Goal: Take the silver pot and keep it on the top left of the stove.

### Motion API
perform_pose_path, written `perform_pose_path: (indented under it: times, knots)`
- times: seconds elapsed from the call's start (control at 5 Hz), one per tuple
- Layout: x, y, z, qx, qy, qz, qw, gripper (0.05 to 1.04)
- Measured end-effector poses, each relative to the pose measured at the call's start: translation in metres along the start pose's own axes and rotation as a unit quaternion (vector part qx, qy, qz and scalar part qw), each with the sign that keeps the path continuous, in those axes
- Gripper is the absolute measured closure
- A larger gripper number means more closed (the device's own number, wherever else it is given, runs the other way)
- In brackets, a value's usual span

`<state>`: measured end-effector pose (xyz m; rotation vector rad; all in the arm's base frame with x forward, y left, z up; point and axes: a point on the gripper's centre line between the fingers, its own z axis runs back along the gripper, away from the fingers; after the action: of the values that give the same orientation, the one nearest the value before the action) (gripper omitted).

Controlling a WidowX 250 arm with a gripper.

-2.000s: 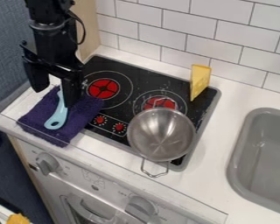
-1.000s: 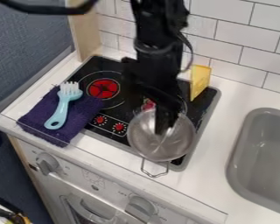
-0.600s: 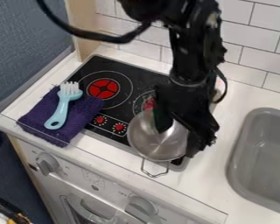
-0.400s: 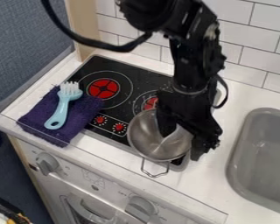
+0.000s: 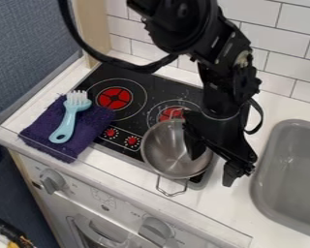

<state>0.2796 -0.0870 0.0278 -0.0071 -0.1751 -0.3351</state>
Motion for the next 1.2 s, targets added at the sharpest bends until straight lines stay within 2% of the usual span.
perform_pose_path:
  times: [0.4,0.6,0.8,1.0,1.2]
  knots:
    - [-0.006,0.002,-0.007,0.007,0.011,-0.007,0.9999,0.716]
    - [-0.006,0.001,-0.006,0.016,0.014,-0.021,0.9996,0.896]
    - [-0.006,0.0,-0.005,0.016,0.019,-0.024,0.9994,0.947]
    - [-0.005,0.001,0.012,0.015,0.007,-0.033,0.9993,0.991]
    - [0.003,0.018,0.059,0.032,-0.027,-0.027,0.9987,1.017]
